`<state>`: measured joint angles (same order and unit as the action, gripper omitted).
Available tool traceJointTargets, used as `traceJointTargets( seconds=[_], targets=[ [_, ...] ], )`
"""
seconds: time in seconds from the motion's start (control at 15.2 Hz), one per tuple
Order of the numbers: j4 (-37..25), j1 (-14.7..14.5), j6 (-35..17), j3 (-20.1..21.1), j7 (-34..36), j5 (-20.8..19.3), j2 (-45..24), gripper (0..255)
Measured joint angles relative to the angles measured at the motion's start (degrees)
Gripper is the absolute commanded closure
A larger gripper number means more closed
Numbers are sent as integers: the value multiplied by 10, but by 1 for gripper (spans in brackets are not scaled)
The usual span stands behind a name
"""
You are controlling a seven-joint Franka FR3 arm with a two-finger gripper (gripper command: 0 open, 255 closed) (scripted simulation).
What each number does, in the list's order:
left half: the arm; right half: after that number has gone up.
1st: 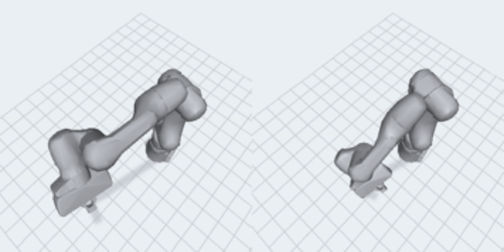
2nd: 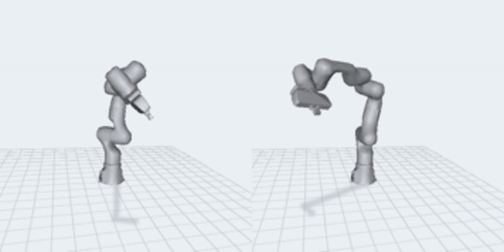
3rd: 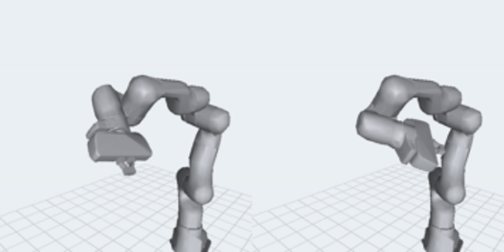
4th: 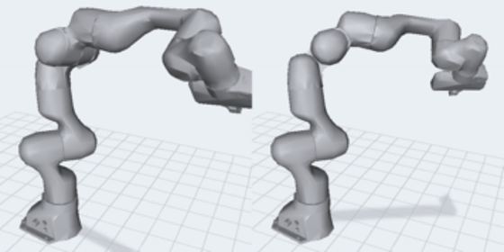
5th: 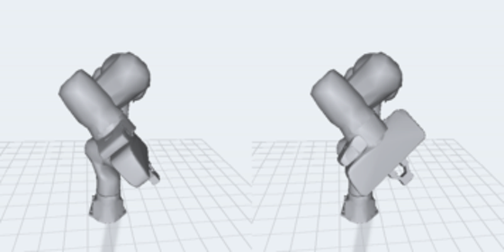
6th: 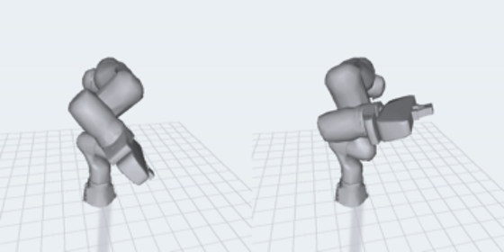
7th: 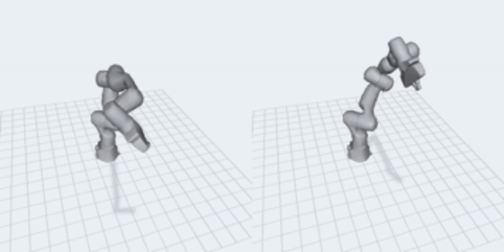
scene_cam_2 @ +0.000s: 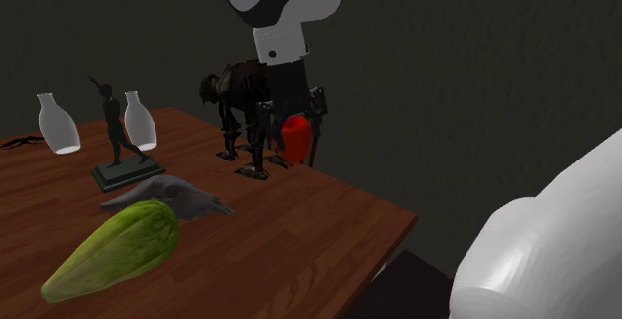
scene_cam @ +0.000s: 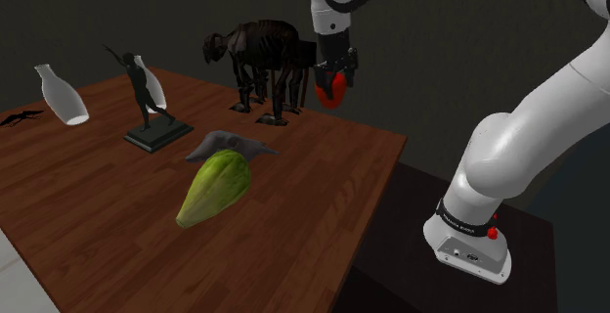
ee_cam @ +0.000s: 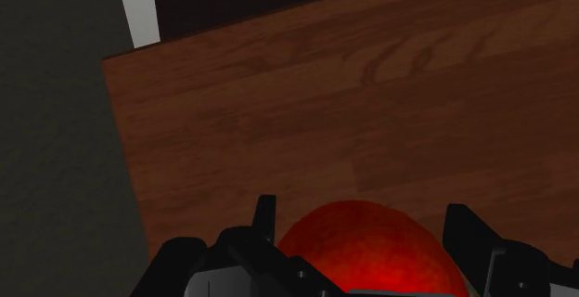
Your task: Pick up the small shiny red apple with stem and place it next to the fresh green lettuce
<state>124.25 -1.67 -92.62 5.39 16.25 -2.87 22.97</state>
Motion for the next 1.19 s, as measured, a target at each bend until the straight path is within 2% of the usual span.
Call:
traceJointTargets(
  seconds=[0.73,1.19],
  targets=[
    [-29,-60,12,109,153,62,-21,255],
    [-96,-92,17,179,256,81,-82,255]
  ],
)
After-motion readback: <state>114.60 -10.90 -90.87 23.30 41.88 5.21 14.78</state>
